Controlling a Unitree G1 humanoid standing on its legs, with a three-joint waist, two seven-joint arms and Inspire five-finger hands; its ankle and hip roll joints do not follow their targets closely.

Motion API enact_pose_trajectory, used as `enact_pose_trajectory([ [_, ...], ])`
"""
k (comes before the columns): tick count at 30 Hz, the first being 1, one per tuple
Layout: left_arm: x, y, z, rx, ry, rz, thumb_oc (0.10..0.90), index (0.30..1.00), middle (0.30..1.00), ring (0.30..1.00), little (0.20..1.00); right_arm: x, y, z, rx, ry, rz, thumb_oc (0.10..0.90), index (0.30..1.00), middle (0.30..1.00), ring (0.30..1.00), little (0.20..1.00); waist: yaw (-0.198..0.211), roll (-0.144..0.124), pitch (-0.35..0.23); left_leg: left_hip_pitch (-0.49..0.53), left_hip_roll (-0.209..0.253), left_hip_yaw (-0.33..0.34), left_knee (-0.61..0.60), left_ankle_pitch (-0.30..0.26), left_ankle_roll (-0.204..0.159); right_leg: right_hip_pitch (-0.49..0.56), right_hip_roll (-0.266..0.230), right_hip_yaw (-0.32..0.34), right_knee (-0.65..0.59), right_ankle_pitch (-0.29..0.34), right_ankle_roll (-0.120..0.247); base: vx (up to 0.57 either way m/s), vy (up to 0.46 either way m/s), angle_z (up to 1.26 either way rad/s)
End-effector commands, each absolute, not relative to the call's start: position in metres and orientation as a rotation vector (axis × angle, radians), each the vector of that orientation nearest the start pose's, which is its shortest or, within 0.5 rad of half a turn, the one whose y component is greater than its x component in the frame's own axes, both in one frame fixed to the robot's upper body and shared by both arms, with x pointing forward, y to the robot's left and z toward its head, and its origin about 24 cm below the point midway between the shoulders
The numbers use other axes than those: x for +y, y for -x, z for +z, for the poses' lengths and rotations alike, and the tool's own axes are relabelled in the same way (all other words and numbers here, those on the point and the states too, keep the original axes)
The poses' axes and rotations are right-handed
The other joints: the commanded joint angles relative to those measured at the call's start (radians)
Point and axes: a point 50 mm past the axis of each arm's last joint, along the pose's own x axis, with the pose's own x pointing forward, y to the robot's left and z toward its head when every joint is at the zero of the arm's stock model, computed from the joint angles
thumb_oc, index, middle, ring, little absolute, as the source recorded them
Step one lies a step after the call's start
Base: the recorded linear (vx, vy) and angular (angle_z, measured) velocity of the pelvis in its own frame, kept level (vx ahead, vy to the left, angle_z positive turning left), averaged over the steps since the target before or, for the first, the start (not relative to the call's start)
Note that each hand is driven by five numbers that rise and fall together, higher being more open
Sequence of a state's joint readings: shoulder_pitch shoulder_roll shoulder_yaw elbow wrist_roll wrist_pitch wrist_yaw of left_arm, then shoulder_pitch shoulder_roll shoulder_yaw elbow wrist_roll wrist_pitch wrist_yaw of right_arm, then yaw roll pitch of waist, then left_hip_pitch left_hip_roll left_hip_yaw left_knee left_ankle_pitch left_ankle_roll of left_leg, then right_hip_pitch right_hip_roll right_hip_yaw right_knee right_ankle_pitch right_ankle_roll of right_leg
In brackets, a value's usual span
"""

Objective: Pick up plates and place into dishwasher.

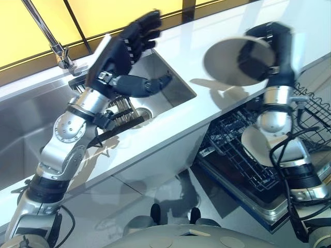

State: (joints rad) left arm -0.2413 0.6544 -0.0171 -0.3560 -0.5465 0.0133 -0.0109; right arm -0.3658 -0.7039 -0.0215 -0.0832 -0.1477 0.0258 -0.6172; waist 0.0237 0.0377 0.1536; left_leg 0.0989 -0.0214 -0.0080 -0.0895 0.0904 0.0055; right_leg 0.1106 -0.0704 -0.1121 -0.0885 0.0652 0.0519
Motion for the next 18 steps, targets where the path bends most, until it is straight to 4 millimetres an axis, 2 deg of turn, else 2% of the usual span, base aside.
enact_pose_trajectory([
  [1,0.228,-0.263,0.216,-0.572,-0.241,-0.078,0.800,0.900,0.900,0.900,0.900,-0.276,-0.249,0.282,-1.020,0.765,-0.847,0.100,0.300,0.300,0.300,0.200,-0.018,-0.056,-0.126,0.027,-0.070,0.031,0.005,-0.098,0.018,-0.011,0.031,0.019,0.052,-0.038,0.040,0.00,0.000,0.00],
  [4,0.255,-0.265,0.197,-0.491,-0.300,0.099,0.800,0.900,0.900,0.900,0.900,-0.302,-0.234,0.284,-0.990,0.857,-0.968,0.100,0.300,0.300,0.300,0.200,-0.036,-0.057,-0.124,0.029,-0.070,0.033,0.006,-0.104,0.021,-0.012,0.034,0.033,0.054,-0.043,0.041,0.02,0.018,-0.05],
  [9,0.278,-0.259,0.181,-0.449,-0.291,0.228,0.800,0.900,0.900,0.900,0.900,-0.328,-0.214,0.268,-0.894,0.925,-1.044,0.100,0.300,0.300,0.300,0.200,-0.063,-0.056,-0.120,0.029,-0.068,0.048,0.006,-0.103,0.021,-0.019,0.038,0.052,0.057,-0.041,0.043,0.01,0.015,-0.13],
  [13,0.284,-0.256,0.171,-0.429,-0.292,0.264,0.800,0.900,0.900,0.900,0.900,-0.336,-0.205,0.248,-0.783,0.993,-1.010,0.100,0.300,0.300,0.300,0.200,-0.084,-0.054,-0.115,0.032,-0.065,0.064,0.006,-0.105,0.022,-0.027,0.040,0.071,0.061,-0.039,0.045,0.01,0.023,-0.19],
  [18,0.285,-0.251,0.166,-0.435,-0.290,0.234,0.800,0.900,0.900,0.900,0.900,-0.339,-0.206,0.223,-0.638,1.061,-0.917,0.100,0.300,0.300,0.300,0.200,-0.100,-0.050,-0.106,0.038,-0.063,0.080,0.006,-0.107,0.021,-0.030,0.041,0.083,0.068,-0.039,0.046,0.00,0.028,-0.12],
])
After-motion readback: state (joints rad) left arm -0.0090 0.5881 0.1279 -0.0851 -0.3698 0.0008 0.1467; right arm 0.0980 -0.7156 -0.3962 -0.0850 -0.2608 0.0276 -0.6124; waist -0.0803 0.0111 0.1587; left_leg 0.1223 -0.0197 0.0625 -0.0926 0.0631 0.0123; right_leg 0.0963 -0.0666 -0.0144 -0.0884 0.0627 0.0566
